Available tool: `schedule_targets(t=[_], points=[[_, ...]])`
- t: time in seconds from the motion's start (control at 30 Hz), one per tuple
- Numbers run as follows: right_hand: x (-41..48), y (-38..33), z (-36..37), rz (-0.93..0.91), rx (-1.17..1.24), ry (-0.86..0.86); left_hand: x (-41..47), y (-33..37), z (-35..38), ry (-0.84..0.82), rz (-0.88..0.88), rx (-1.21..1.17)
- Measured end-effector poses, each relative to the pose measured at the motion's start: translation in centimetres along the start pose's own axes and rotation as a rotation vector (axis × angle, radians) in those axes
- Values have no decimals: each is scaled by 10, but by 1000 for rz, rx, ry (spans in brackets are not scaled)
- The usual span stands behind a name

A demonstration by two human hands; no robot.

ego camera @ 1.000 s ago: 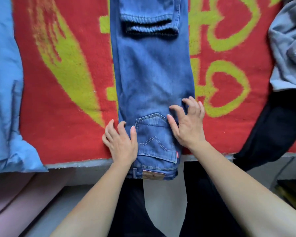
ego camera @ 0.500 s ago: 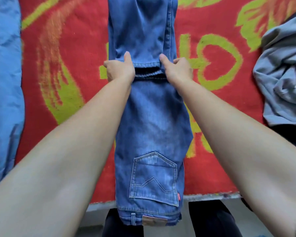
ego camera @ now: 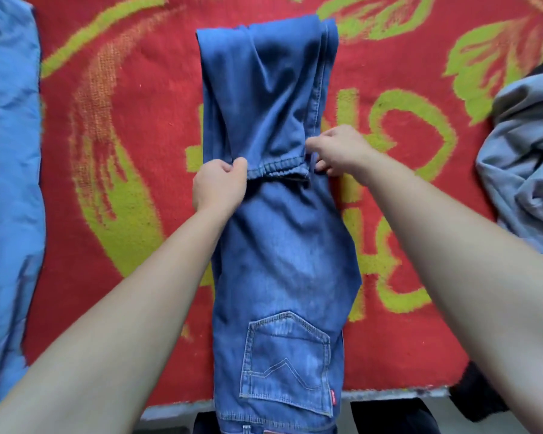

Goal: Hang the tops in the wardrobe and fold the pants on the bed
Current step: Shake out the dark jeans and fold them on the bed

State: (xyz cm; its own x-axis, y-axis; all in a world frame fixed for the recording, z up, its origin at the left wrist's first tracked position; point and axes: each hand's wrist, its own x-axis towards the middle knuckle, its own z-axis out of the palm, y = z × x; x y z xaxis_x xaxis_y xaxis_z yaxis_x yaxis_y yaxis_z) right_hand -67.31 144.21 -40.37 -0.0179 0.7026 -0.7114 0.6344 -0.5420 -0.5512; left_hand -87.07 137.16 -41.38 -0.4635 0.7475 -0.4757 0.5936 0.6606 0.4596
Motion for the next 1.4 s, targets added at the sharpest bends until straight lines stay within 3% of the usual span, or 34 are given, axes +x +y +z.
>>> schedule_targets(t=[0.07,0.13,0.2,0.3,0.4,0.53,0.7,0.77,0.83,0.87,0.93,1.0,1.1,1.2,1.27,1.33,1.4], points=[[16,-17,-20,-35,-116,168,16,15,-10,135,-50,-10],[30,-38,-35,-55,-64,334,41,35,-23,274,-55,-80],[46,-59,-42,-57,31,441,72,63,-36,312,-56,-157],[66,-91,-41,-19,-55,496,117,109,-43,232,-47,-233],[90,-103,-32,-14,-202,518,140,134,-31,180,62,-142],[116,-78,-19,-105,-394,555,158,114,-2,189,114,123],[124,-82,-22,-86,-356,545,160,118,-1,173,63,87],[108,-84,-16,-187,-358,639,156,114,-10,233,119,-46],[81,-72,-1,-426,-421,787,136,99,-11,423,320,-61],[72,-59,7,-523,-503,768,125,87,-6,483,413,13],[65,-30,21,-545,-725,568,109,58,13,385,459,247],[75,-12,27,-473,-766,468,108,40,28,246,414,407],[80,-18,27,-450,-762,439,113,45,27,184,369,459],[70,-26,12,-471,-624,362,113,55,11,89,349,373],[64,-38,-2,-448,-325,383,117,64,-6,86,294,189],[69,-54,-16,-306,39,382,128,78,-21,35,161,-64],[79,-69,-32,-112,228,273,134,92,-33,-96,4,-260]])
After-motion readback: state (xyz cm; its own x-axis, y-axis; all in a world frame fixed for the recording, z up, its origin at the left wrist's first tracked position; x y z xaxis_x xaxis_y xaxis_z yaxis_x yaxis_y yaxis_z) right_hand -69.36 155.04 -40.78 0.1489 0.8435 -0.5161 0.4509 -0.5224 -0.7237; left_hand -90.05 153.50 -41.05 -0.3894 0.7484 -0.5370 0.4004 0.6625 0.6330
